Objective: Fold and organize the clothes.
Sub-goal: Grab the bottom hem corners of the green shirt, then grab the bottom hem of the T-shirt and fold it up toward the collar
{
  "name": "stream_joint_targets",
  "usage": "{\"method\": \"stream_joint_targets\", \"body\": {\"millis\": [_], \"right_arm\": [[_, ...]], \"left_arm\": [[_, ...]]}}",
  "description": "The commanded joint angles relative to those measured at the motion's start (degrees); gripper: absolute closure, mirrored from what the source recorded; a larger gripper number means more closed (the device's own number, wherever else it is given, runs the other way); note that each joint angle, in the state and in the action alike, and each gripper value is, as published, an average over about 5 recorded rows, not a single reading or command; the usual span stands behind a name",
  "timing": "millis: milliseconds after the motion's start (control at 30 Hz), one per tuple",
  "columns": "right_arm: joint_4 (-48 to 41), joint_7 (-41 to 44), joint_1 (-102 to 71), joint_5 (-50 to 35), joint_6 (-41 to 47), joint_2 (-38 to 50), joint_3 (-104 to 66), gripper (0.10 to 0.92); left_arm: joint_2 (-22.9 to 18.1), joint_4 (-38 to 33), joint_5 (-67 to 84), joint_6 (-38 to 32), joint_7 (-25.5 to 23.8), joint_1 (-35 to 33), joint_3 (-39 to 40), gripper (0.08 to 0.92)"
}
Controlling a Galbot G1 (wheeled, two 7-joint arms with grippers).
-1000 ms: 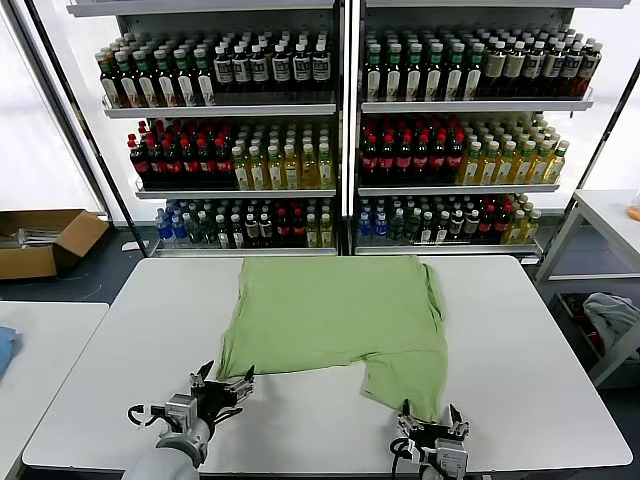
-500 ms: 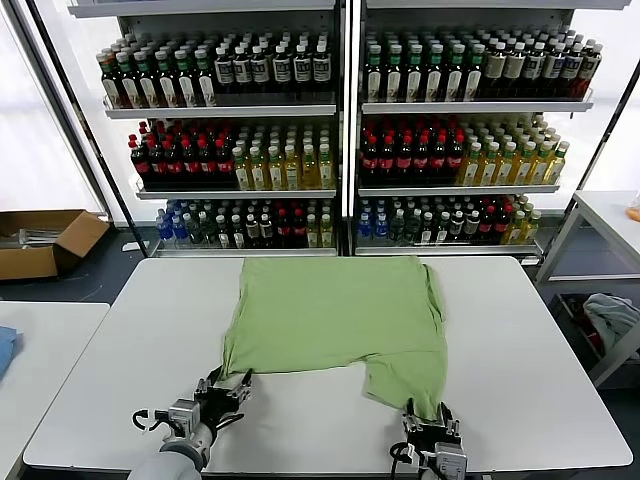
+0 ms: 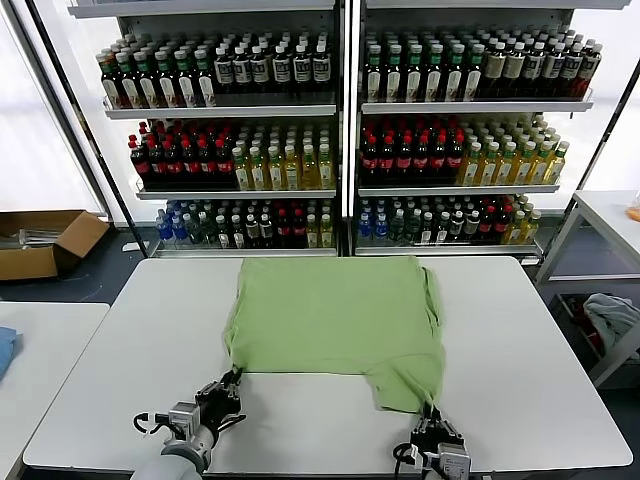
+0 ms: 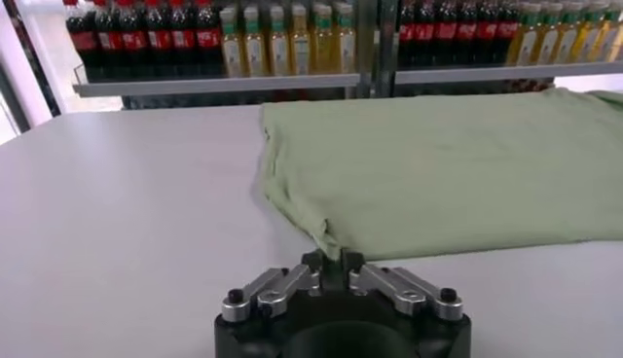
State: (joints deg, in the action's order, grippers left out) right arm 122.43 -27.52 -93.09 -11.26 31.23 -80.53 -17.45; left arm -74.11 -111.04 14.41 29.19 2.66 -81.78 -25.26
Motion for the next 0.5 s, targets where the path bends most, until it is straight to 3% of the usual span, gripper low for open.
{"method": "stream_joint_targets", "body": {"millis": [33,300,500], "right_arm": [[0.4,0.6,-0.4,-0.1,-0.5,0.5,-0.5,0.917],[7.0,3.6,-0.6,0.0,-2.5,0.7,-2.2,0.917],[9.5,4.7,2.3,-1.0,-2.6,0.2,-4.7,0.917]], "left_arm": [[-0.2,0.2,-0.1,-1.8,0.1,-0.2,-0.1,0.895],[-0.5,-6.5,-0.2,-5.4,0.6,-1.1,0.1,0.912],[-0.3,-6.6,-0.3,-8.4,0.9,0.3,-0.2,0.914]]}}
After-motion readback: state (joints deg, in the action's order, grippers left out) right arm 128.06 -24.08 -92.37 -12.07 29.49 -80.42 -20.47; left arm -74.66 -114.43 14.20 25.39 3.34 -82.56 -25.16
